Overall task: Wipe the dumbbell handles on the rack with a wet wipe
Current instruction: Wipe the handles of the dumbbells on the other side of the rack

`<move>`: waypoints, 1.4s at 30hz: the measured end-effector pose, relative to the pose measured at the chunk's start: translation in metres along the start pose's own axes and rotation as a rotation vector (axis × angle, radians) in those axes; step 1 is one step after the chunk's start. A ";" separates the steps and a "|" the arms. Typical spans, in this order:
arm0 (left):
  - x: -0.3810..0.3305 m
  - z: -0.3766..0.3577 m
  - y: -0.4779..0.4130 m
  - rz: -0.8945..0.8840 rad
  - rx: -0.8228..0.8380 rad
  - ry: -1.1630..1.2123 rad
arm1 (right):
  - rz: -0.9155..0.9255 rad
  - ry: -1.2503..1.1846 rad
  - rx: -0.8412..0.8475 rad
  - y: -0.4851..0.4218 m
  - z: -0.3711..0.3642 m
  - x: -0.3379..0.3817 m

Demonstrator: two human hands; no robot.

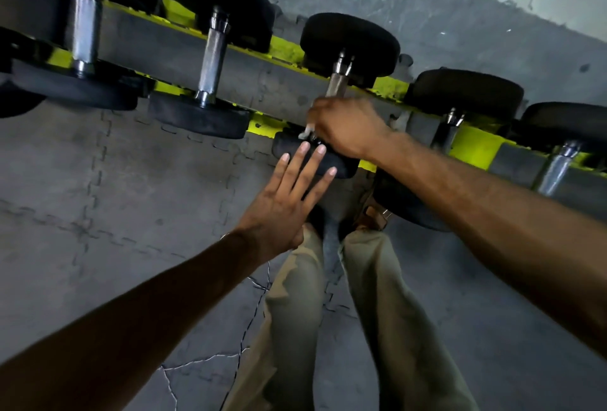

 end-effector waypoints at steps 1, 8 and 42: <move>-0.001 0.001 0.000 0.004 0.008 -0.005 | 0.046 0.038 0.096 0.001 0.005 0.005; -0.005 0.007 -0.003 0.047 0.028 -0.062 | -0.084 0.187 0.676 -0.037 0.027 0.030; -0.020 0.002 -0.005 0.135 0.092 -0.070 | -1.057 -1.596 0.225 0.052 -0.041 -0.033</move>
Point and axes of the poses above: each hand's wrist, its own y-axis away from the middle knuckle, its own z-axis out of the back of the hand, x = y × z, the point moved 6 cm from there along -y, towards the middle knuckle, and after that the axes turned 13 degrees about -z, right-handed, at the moved point
